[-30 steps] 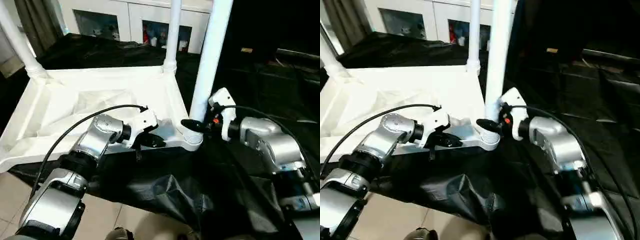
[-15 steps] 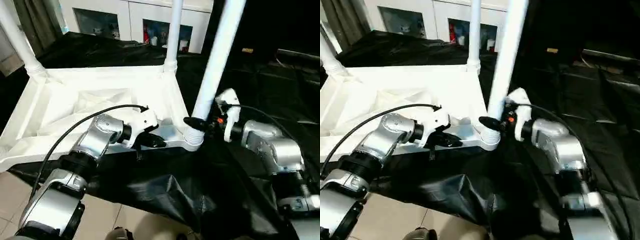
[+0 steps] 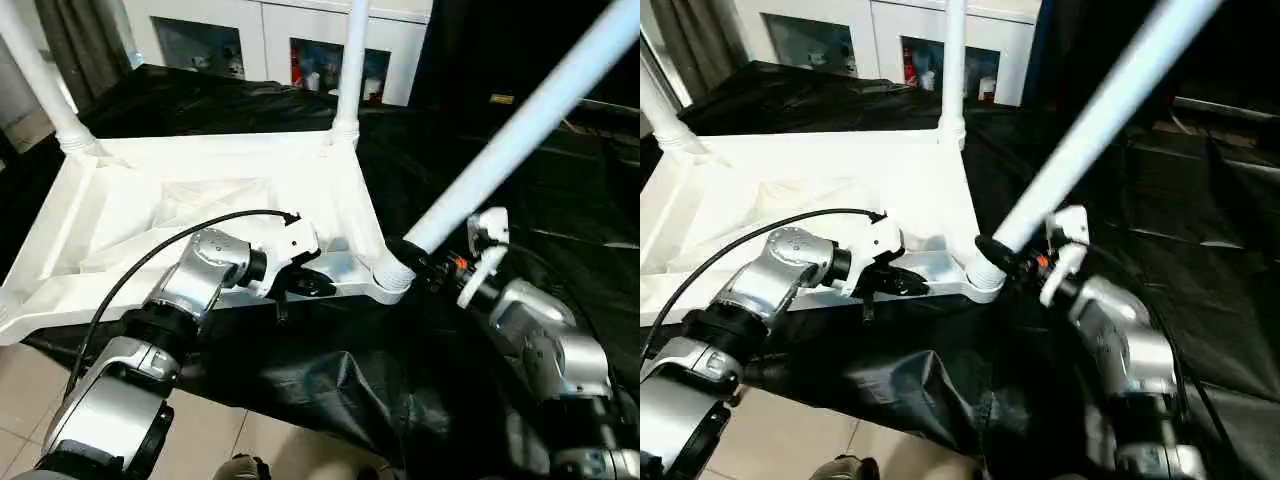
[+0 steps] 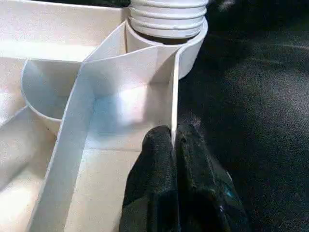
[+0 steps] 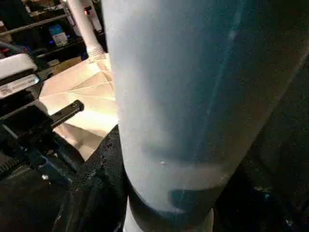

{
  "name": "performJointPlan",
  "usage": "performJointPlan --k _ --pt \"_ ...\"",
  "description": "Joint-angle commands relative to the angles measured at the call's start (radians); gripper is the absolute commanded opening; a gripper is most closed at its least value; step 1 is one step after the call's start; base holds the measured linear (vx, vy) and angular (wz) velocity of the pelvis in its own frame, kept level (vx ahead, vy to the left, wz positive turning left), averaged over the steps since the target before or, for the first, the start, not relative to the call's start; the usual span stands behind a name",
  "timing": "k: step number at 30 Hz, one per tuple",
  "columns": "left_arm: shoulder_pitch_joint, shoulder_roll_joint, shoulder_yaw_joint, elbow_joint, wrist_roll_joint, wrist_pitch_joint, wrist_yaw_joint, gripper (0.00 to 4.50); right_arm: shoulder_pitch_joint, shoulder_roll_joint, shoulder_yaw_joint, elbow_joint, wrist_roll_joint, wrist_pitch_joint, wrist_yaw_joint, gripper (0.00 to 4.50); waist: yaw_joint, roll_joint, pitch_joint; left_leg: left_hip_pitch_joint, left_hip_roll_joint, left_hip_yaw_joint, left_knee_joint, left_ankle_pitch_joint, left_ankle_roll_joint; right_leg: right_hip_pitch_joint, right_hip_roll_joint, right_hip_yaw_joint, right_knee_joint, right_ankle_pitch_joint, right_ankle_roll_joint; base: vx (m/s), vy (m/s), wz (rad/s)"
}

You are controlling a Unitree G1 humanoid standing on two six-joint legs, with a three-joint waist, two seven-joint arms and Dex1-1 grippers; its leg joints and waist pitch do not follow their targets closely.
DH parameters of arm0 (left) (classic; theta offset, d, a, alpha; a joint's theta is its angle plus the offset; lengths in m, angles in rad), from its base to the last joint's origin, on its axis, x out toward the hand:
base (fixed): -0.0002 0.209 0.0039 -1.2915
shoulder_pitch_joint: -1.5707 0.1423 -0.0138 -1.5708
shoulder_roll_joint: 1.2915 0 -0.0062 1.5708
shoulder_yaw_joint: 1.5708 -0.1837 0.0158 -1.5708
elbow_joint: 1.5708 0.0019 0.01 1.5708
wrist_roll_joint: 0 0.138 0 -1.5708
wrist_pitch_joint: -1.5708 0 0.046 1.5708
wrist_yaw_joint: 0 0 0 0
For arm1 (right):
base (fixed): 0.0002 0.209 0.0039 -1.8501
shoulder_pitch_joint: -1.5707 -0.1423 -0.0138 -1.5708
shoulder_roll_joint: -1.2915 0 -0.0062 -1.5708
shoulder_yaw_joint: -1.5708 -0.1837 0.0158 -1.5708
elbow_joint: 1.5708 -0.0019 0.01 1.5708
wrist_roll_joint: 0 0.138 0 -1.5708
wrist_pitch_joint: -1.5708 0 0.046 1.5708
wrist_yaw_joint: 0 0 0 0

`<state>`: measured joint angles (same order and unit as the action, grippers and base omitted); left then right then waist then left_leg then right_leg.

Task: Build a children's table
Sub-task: Insert table leg to table base, then rotate leg to tighten

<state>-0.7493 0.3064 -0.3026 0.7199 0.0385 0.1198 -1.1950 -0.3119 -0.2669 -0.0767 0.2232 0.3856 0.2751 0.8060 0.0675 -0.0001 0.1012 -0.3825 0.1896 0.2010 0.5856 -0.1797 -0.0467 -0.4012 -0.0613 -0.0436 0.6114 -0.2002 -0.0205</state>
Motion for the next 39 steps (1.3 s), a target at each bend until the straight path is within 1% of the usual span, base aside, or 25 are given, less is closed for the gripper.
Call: performJointPlan --k 1,3,5,6,9,10,12,15,16,17,18,20,21,22,23,26,28,29,30,31,32,33,35,36,39 --pt "-0.024 0.009 0.022 0.021 0.001 -0.003 0.036 0.00 0.053 -0.012 0.065 0.005 -0.062 0.012 0.011 1.87 0.000 0.003 -0.054 0.026 0.052 -0.027 -0.083 -0.242 0.018 0.031 -0.090 0.051 -0.094 -0.261 -0.211 0.000 0.000 0.00" --pt "-0.026 0.007 0.022 0.023 0.001 -0.004 0.035 0.00 0.055 -0.020 0.084 -0.011 -0.081 0.005 0.013 1.87 -0.001 0.002 -0.053 0.023 0.050 -0.028 -0.083 -0.236 0.022 0.033 -0.091 0.051 -0.093 -0.266 -0.208 0.000 0.000 0.00" --pt "-0.029 0.004 0.020 0.026 0.001 -0.006 0.032 0.00 0.045 -0.032 0.111 -0.022 -0.103 0.000 0.016 1.87 -0.002 0.001 -0.050 0.024 0.050 -0.028 -0.084 -0.244 0.023 0.031 -0.092 0.052 -0.098 -0.309 -0.196 0.000 0.000 0.00" --pt "-0.027 0.005 0.015 0.023 0.003 -0.009 0.028 0.00 0.021 -0.042 0.135 -0.013 -0.127 -0.007 0.022 1.87 -0.003 -0.003 -0.048 0.023 0.050 -0.028 -0.085 -0.249 0.023 0.029 -0.091 0.051 -0.100 -0.330 -0.190 0.000 0.000 0.00" --pt "-0.021 0.007 0.009 0.016 0.007 -0.012 0.023 0.00 -0.014 -0.050 0.163 0.007 -0.147 -0.008 0.034 1.87 -0.007 0.000 -0.046 0.023 0.051 -0.031 -0.088 -0.264 0.016 0.028 -0.092 0.051 -0.102 -0.370 -0.179 0.000 0.000 0.00" --pt "-0.016 0.008 0.006 0.009 0.008 -0.013 0.018 0.00 -0.027 -0.053 0.174 0.019 -0.153 -0.006 0.043 1.87 -0.009 -0.009 -0.043 0.021 0.050 -0.031 -0.088 -0.271 0.018 0.027 -0.093 0.052 -0.104 -0.384 -0.175 0.000 0.000 0.00" --pt "-0.013 0.009 0.003 0.004 0.008 -0.013 0.016 0.00 -0.035 -0.056 0.182 0.026 -0.158 -0.005 0.049 1.87 -0.011 -0.004 -0.042 0.023 0.051 -0.032 -0.089 -0.277 0.017 0.025 -0.094 0.053 -0.106 -0.404 -0.170 0.000 0.000 0.00" --pt "-0.003 0.014 0.000 -0.009 0.006 -0.012 0.011 0.00 -0.061 -0.068 0.211 0.066 -0.179 0.004 0.081 1.87 -0.013 -0.015 -0.038 0.022 0.051 -0.032 -0.090 -0.280 0.018 0.023 -0.093 0.054 -0.107 -0.410 -0.168 0.000 0.000 0.00" --pt "-0.001 0.014 0.000 -0.011 0.006 -0.011 0.010 0.00 -0.066 -0.070 0.216 0.076 -0.183 0.005 0.087 1.87 -0.014 -0.011 -0.038 0.023 0.052 -0.032 -0.090 -0.279 0.018 0.023 -0.096 0.054 -0.108 -0.417 -0.169 0.000 0.000 0.00" --pt "0.002 0.017 0.000 -0.016 0.005 -0.011 0.009 0.00 -0.076 -0.074 0.225 0.099 -0.191 0.001 0.099 1.87 -0.015 -0.019 -0.034 0.022 0.052 -0.031 -0.091 -0.279 0.021 0.021 -0.096 0.055 -0.110 -0.423 -0.166 0.000 0.000 0.00" --pt "0.007 0.021 0.000 -0.024 0.004 -0.010 0.006 0.00 -0.089 -0.077 0.235 0.129 -0.195 0.001 0.118 1.87 -0.015 -0.019 -0.032 0.023 0.052 -0.033 -0.091 -0.284 0.021 0.019 -0.097 0.055 -0.110 -0.447 -0.164 0.000 0.000 0.00" --pt "0.008 0.022 0.000 -0.027 0.004 -0.009 0.005 0.00 -0.094 -0.078 0.238 0.141 -0.196 -0.003 0.127 1.87 -0.015 -0.018 -0.031 0.025 0.053 -0.032 -0.091 -0.283 0.022 0.017 -0.098 0.056 -0.113 -0.449 -0.161 0.000 0.000 0.00" --pt "0.010 0.024 0.001 -0.031 0.002 -0.010 0.002 0.00 -0.099 -0.077 0.240 0.154 -0.194 -0.009 0.139 1.87 -0.016 -0.019 -0.031 0.024 0.053 -0.033 -0.093 -0.284 0.021 0.019 -0.097 0.055 -0.112 -0.445 -0.160 0.000 0.000 0.00" --pt "0.014 0.027 0.001 -0.038 -0.004 -0.014 -0.009 0.00 -0.102 -0.077 0.241 0.170 -0.188 -0.016 0.158 1.87 -0.016 -0.026 -0.028 0.022 0.054 -0.034 -0.095 -0.285 0.023 0.020 -0.098 0.056 -0.111 -0.451 -0.157 0.000 0.000 0.00" --pt "0.015 0.027 0.000 -0.039 -0.005 -0.015 -0.013 0.00 -0.104 -0.077 0.242 0.175 -0.187 -0.020 0.163 1.87 -0.016 -0.024 -0.030 0.024 0.054 -0.034 -0.094 -0.284 0.024 0.019 -0.099 0.056 -0.111 -0.452 -0.157 0.000 0.000 0.00" --pt "0.027 0.036 -0.006 -0.062 -0.024 -0.033 -0.067 0.00 -0.112 -0.077 0.247 0.210 -0.183 -0.050 0.212 1.87 -0.018 -0.027 -0.023 0.023 0.054 -0.034 -0.096 -0.290 0.026 0.016 -0.099 0.057 -0.115 -0.466 -0.156 0.000 0.000 0.00" --pt "0.034 0.043 -0.014 -0.079 -0.037 -0.040 -0.114 0.00 -0.125 -0.074 0.238 0.247 -0.172 -0.074 0.243 1.87 -0.018 -0.026 -0.028 0.022 0.055 -0.033 -0.095 -0.259 0.033 0.021 -0.098 0.057 -0.108 -0.411 -0.170 0.000 0.000 0.00" --pt "0.034 0.043 -0.014 -0.079 -0.037 -0.040 -0.114 0.00 -0.125 -0.074 0.238 0.247 -0.172 -0.074 0.243 1.87 -0.019 -0.024 -0.026 0.020 0.054 -0.032 -0.096 -0.248 0.037 0.021 -0.097 0.056 -0.106 -0.385 -0.176 0.000 0.000 0.00" --pt "0.034 0.046 -0.018 -0.082 -0.040 -0.044 -0.133 0.00 -0.132 -0.074 0.236 0.266 -0.170 -0.085 0.258 1.87 -0.020 -0.025 -0.028 0.019 0.054 -0.031 -0.095 -0.228 0.043 0.025 -0.095 0.055 -0.102 -0.332 -0.190 0.000 0.000 0.00" --pt "0.033 0.050 -0.021 -0.084 -0.041 -0.049 -0.149 0.00 -0.137 -0.075 0.234 0.281 -0.168 -0.093 0.274 1.87 -0.021 -0.021 -0.025 0.018 0.052 -0.029 -0.095 -0.214 0.050 0.027 -0.093 0.054 -0.098 -0.286 -0.204 0.000 0.000 0.00" --pt "0.031 0.054 -0.024 -0.084 -0.041 -0.050 -0.160 0.00 -0.143 -0.076 0.234 0.297 -0.169 -0.103 0.289 1.87 -0.022 -0.022 -0.027 0.019 0.052 -0.027 -0.094 -0.210 0.054 0.028 -0.091 0.054 -0.099 -0.271 -0.209 0.000 0.000 0.00" --pt "0.027 0.059 -0.028 -0.082 -0.040 -0.051 -0.176 0.00 -0.150 -0.076 0.232 0.313 -0.170 -0.112 0.301 1.87 -0.023 -0.018 -0.026 0.021 0.052 -0.025 -0.094 -0.198 0.061 0.028 -0.088 0.053 -0.095 -0.223 -0.229 0.000 0.000 0.00" --pt "0.021 0.064 -0.030 -0.079 -0.038 -0.051 -0.190 0.00 -0.158 -0.075 0.230 0.332 -0.171 -0.124 0.313 1.87 -0.023 -0.020 -0.026 0.021 0.053 -0.025 -0.094 -0.187 0.064 0.031 -0.088 0.052 -0.092 -0.195 -0.240 0.000 0.000 0.00" --pt "0.013 0.067 -0.029 -0.073 -0.036 -0.050 -0.196 0.00 -0.169 -0.073 0.228 0.353 -0.174 -0.140 0.323 1.87 -0.023 -0.016 -0.022 0.022 0.054 -0.024 -0.096 -0.195 0.064 0.030 -0.087 0.051 -0.092 -0.190 -0.247 0.000 0.000 0.00" --pt "-0.016 0.059 -0.014 -0.043 -0.022 -0.043 -0.148 0.00 -0.194 -0.067 0.225 0.392 -0.189 -0.172 0.311 1.87 -0.024 -0.014 -0.015 0.026 0.056 -0.025 -0.101 -0.230 0.049 0.027 -0.088 0.052 -0.097 -0.234 -0.252 0.000 0.000 0.00"
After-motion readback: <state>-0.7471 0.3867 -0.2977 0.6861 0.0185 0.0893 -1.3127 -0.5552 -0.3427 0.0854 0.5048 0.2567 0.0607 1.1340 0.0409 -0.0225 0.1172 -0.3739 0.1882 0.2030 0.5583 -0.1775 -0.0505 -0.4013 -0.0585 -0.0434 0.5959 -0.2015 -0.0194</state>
